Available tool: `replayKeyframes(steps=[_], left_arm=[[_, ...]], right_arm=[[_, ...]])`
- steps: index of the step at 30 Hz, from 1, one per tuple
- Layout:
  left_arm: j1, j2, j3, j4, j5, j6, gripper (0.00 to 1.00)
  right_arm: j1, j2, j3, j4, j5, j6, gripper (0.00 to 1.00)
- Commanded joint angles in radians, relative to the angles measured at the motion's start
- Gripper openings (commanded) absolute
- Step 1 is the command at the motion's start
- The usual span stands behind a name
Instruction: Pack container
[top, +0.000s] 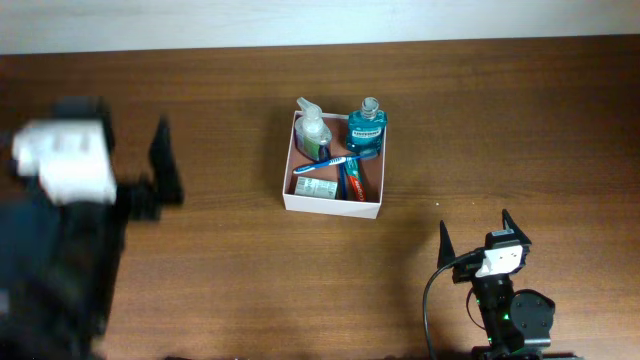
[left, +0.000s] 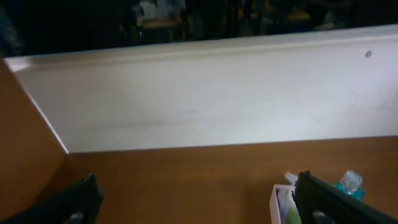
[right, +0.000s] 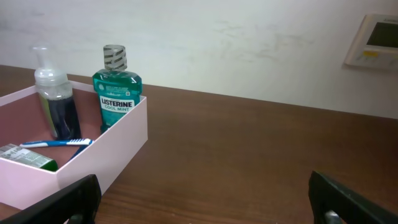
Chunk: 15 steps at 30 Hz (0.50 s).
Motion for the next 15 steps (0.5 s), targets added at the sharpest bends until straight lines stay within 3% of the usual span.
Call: replayKeyframes(steps=[1,6,15], left_arm=[[-0.005,-0.153,-0.234,0.047,-0.024,-0.006,0.99],[0.021,-0.393,-0.548,0.227,-0.008,-0.007,0.99],[0.175,-0.708,-1.049,0.633,0.173,-0.006,0.99]], right_arm=[[0.006,-0.009,-0.006,-0.005,0.009,0.009,0.99],[0.006,-0.009,-0.006,-0.005,0.009,0.009,0.99],[0.006,-0.009,-0.006,-0.005,0.008,0.009,0.99]])
